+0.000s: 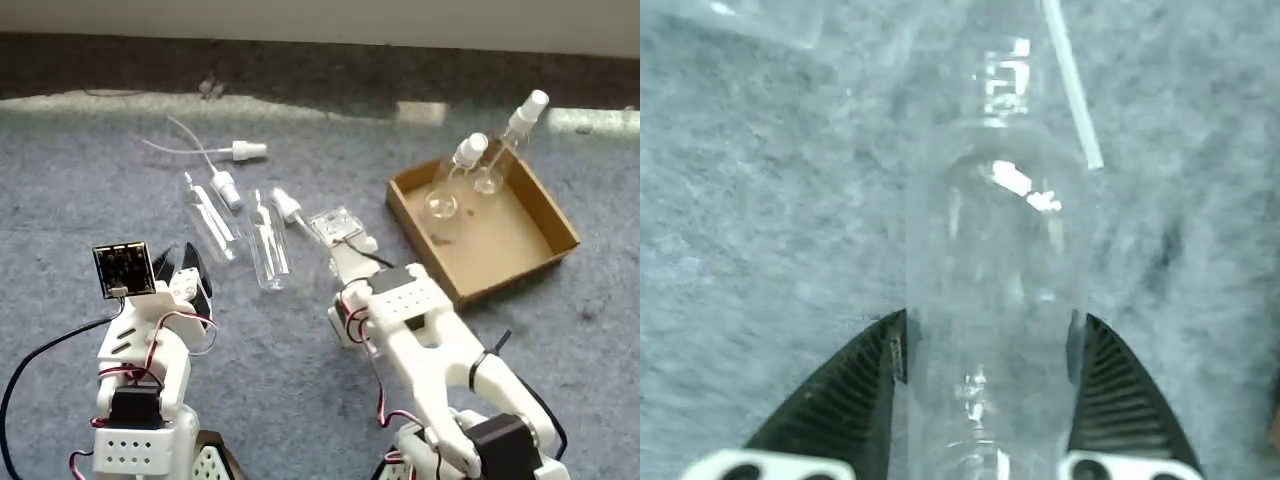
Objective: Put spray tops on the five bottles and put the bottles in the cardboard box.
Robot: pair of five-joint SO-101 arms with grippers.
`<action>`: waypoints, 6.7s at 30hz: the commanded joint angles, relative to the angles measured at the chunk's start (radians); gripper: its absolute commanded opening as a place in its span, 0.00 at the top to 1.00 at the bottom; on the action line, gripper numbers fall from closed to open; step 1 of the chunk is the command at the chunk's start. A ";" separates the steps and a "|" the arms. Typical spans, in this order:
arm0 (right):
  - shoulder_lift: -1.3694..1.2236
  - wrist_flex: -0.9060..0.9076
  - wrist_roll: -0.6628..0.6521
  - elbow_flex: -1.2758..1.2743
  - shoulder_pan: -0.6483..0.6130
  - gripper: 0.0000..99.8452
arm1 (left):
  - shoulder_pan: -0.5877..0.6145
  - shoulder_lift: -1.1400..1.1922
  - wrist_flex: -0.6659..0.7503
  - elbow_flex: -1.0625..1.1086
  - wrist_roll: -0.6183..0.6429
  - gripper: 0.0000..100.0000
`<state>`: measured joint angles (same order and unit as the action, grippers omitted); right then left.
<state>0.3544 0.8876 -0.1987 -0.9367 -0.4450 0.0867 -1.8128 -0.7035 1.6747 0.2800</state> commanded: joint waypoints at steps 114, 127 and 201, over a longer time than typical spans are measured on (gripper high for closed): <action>-0.229 0.670 -0.385 0.777 0.070 0.85 | -0.022 -0.001 0.000 0.019 -0.087 0.98; 0.358 0.598 -0.245 0.552 0.070 0.85 | -0.022 -0.001 -0.002 0.019 -0.087 0.98; 1.033 -0.384 0.107 -0.608 0.119 0.85 | -0.150 1.219 -0.451 -1.190 -0.873 0.98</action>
<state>1.3640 0.5271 -0.1005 -1.5551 -0.3391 -0.0130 -0.6176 -1.1623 0.5762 -0.6851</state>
